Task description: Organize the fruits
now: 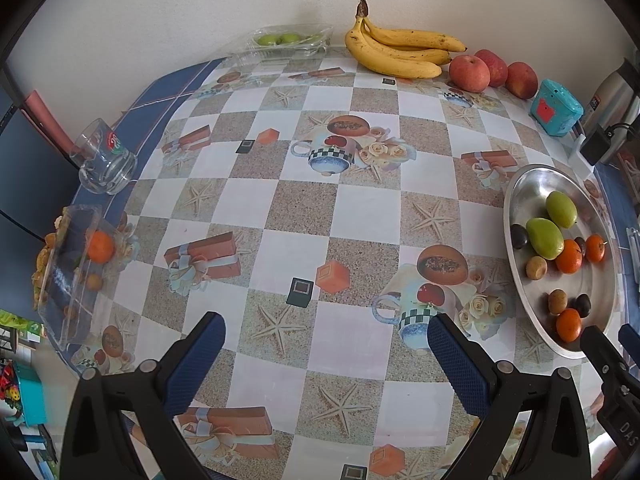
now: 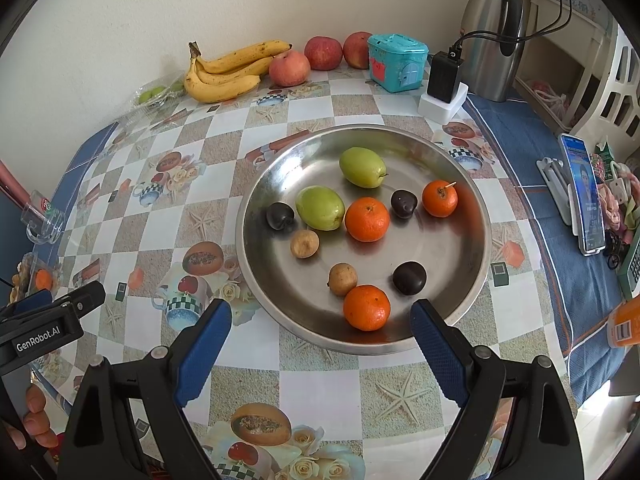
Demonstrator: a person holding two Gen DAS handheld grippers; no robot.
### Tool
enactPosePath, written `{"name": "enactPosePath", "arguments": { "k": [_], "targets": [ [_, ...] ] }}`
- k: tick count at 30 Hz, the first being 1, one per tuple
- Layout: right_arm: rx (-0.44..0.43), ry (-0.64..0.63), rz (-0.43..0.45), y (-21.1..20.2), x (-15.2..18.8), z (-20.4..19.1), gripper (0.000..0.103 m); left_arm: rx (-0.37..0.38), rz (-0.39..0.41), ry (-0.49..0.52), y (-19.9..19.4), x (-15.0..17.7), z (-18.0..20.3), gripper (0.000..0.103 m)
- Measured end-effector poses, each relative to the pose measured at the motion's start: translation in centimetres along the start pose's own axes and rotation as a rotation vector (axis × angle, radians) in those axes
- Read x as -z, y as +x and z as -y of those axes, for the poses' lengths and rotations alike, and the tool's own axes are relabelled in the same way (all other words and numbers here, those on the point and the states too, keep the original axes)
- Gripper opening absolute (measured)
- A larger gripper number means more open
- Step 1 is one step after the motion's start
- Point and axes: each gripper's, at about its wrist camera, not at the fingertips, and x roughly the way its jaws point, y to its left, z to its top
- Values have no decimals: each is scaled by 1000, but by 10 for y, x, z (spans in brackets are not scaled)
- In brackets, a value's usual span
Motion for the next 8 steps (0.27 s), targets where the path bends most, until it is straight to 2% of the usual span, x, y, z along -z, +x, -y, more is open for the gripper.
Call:
{"name": "enactPosePath", "arguments": {
  "k": [8],
  "targets": [
    [0, 0, -2, 0, 0, 0, 91, 3, 23, -5, -3, -1, 0, 101]
  ]
}}
